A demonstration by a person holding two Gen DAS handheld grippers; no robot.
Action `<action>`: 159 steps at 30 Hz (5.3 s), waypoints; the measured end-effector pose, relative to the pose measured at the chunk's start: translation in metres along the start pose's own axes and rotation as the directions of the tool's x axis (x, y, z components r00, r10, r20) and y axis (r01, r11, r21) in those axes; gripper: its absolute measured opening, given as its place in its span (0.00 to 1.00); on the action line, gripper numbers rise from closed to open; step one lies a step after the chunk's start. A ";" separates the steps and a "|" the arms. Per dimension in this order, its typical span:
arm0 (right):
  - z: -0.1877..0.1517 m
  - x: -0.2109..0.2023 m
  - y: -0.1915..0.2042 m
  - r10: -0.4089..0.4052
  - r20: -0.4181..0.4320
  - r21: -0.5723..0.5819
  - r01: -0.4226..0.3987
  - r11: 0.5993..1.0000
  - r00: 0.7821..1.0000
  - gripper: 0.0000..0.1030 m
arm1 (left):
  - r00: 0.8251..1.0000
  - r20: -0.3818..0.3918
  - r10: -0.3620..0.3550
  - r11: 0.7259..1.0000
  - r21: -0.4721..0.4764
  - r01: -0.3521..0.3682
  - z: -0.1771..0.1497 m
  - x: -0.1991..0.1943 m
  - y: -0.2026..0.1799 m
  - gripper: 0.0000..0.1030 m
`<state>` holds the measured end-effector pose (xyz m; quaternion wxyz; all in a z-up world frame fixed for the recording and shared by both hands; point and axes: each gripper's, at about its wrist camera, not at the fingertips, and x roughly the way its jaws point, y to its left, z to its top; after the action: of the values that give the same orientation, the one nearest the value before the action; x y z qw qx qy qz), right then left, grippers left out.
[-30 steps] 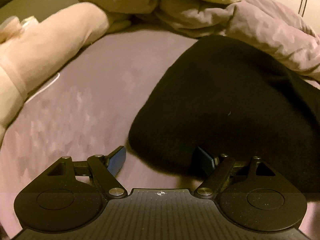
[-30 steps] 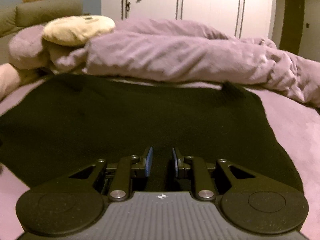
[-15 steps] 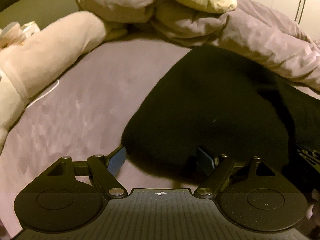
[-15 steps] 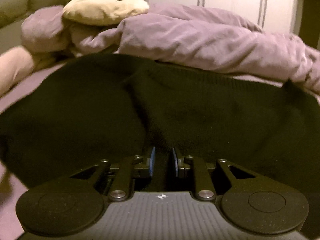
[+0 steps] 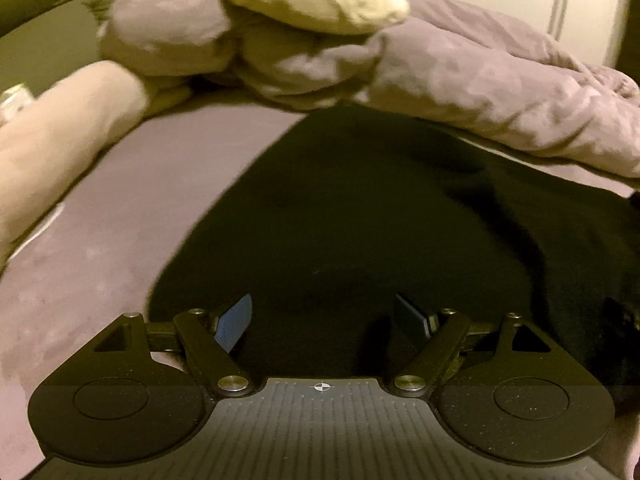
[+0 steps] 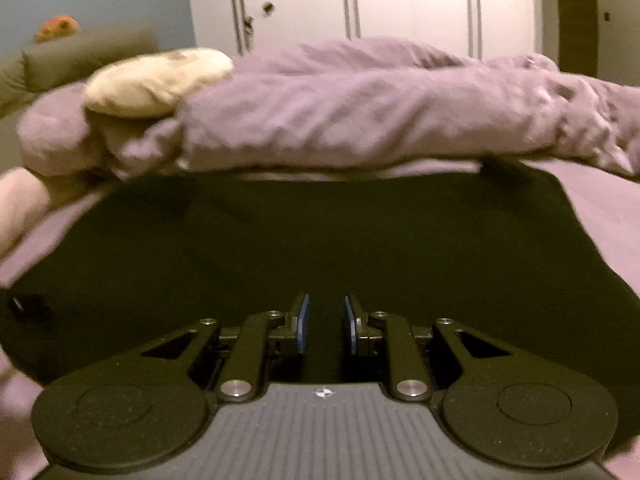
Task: Fold small clothes
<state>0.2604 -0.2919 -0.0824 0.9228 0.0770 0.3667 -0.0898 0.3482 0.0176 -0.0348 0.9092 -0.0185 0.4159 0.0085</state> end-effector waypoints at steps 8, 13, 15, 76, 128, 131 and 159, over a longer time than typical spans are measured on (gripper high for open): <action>-0.024 -0.056 -0.118 -0.111 0.077 0.275 0.086 0.958 0.991 0.07 | 0.998 -0.043 0.051 0.998 -0.020 -0.052 0.004 0.027 0.022 0.84; -0.057 -0.106 -0.179 -0.179 0.064 0.551 0.115 0.827 0.982 0.33 | 0.997 -0.061 0.045 0.990 -0.128 -0.052 -0.009 0.014 0.056 0.82; -0.079 -0.111 -0.196 -0.097 0.067 0.668 0.028 0.743 0.993 0.41 | 0.997 -0.060 0.042 0.987 -0.154 -0.051 -0.017 0.006 0.064 0.82; 0.011 0.052 0.102 0.140 -0.028 -0.197 -0.143 0.970 0.990 0.13 | 0.995 0.005 0.104 0.995 0.006 -0.104 0.002 0.024 0.048 0.98; -0.053 -0.049 0.007 0.145 0.110 0.170 -0.162 0.972 0.983 0.50 | 0.946 -0.217 -0.242 0.951 -0.246 0.187 0.068 0.106 0.129 0.83; -0.048 -0.047 0.005 0.109 0.129 0.152 -0.129 0.980 0.986 0.50 | 0.917 -0.221 -0.331 0.911 -0.329 0.250 0.069 0.107 0.136 0.72; -0.025 0.001 0.061 0.145 0.106 -0.097 -0.135 0.986 0.984 0.21 | 0.923 -0.160 -0.350 0.933 -0.146 0.328 0.070 0.066 0.084 0.24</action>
<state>0.2581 -0.2274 -0.0960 0.9485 0.0561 0.3114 -0.0123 0.4415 0.1043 -0.0415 0.8519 -0.1440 0.4873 -0.1267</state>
